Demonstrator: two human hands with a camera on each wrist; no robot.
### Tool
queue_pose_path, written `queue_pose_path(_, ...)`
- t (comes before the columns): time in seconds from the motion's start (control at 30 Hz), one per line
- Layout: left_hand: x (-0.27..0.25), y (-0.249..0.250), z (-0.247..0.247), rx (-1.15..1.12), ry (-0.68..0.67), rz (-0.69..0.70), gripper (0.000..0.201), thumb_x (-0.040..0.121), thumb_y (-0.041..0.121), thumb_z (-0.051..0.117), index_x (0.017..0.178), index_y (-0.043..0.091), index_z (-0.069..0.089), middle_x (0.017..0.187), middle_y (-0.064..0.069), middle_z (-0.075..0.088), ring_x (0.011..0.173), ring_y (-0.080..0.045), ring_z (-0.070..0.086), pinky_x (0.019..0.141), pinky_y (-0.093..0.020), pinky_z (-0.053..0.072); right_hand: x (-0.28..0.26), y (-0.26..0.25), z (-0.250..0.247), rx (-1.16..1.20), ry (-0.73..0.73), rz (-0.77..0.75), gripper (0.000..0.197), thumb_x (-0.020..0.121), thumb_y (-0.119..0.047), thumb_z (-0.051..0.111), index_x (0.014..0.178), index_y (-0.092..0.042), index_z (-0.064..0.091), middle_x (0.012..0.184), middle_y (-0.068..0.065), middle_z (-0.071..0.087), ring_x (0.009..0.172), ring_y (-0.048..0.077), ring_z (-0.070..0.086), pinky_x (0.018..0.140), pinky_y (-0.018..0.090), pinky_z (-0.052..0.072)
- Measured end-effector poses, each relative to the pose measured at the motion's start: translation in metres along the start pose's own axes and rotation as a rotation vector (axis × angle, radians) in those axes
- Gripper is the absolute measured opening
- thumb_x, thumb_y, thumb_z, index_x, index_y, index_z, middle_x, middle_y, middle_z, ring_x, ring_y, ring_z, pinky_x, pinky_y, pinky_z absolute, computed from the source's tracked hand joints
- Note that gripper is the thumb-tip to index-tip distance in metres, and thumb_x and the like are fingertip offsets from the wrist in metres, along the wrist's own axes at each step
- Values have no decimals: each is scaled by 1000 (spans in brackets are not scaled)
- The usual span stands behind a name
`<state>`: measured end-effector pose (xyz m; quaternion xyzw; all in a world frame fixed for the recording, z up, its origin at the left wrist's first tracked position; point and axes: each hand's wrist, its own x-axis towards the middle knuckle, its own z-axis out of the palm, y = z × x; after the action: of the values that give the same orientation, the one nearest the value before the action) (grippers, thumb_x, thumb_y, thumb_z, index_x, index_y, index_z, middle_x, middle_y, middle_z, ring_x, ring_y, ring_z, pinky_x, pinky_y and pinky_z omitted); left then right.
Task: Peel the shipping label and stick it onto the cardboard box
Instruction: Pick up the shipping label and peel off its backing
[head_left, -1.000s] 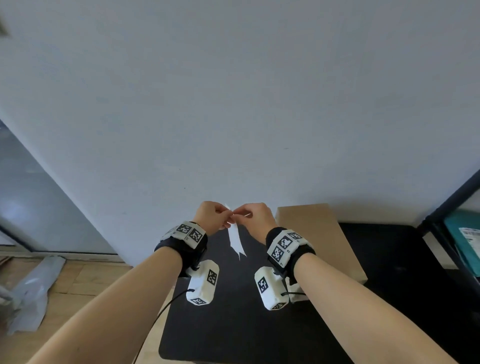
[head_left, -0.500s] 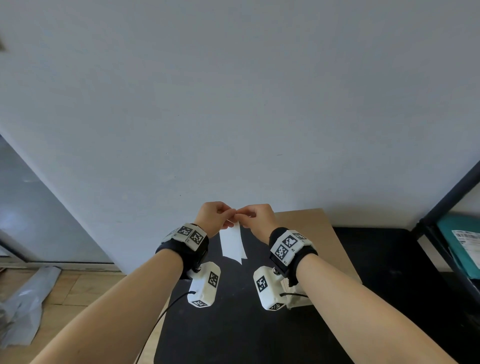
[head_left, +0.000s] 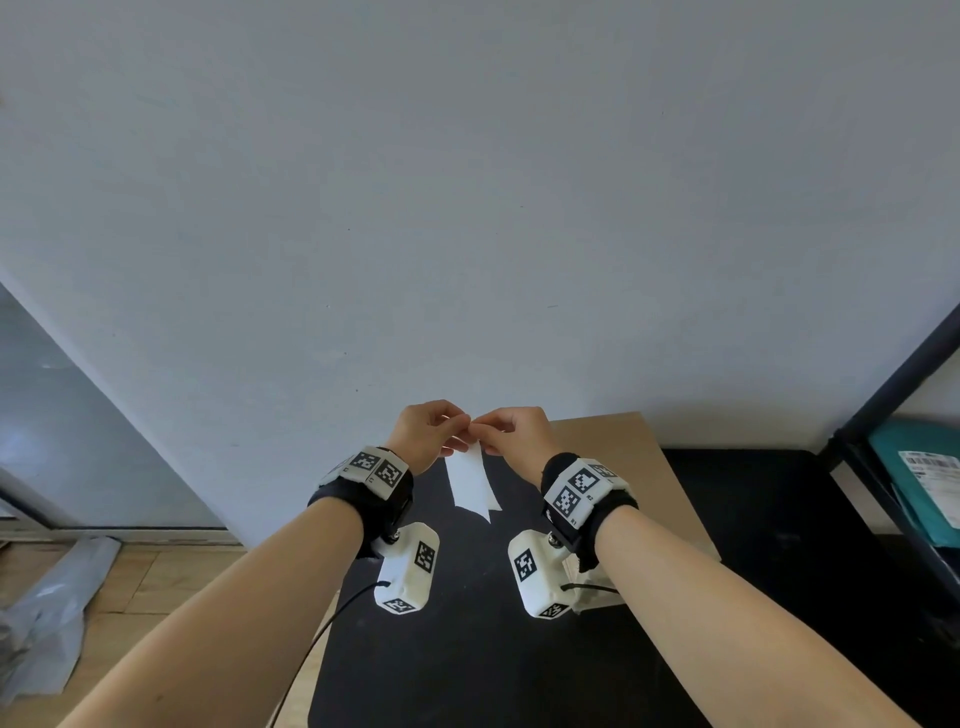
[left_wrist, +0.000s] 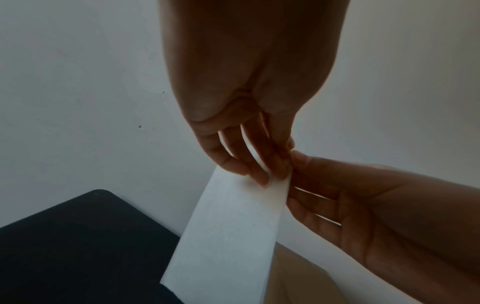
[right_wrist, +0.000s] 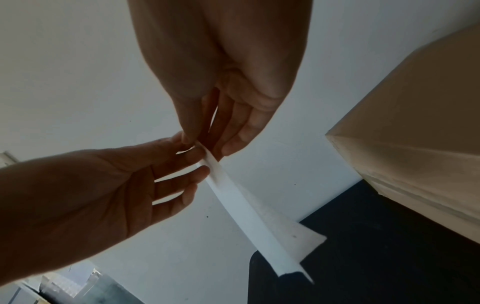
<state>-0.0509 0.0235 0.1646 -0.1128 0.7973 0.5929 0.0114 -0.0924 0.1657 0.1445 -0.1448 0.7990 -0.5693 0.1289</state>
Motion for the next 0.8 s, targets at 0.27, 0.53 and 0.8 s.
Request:
queue_pose_path(0.27,0,-4,-3,60,-22,-22,17,92,15,56,76,15,60,73,0,68,70,-11,65,73,-22,50,0,5,10,52,12,63,17,90,-16,61,96,-3,71,92,20,71,82,23,65,87,38,58)
queue_pose_path(0.53,2,-9,0,75,31,-44,17,90,15,57,74,12,64,72,0,68,73,-10,65,81,-29,54,2,7,14,72,11,82,17,91,-14,59,98,-2,69,95,19,71,89,30,67,87,39,57)
queue_pose_path(0.8,6,-9,-1,65,52,-71,19,91,18,58,74,13,62,73,1,67,71,-8,63,75,-23,53,5,8,15,19,16,54,17,87,-21,65,94,-6,71,94,20,73,93,34,68,90,43,56)
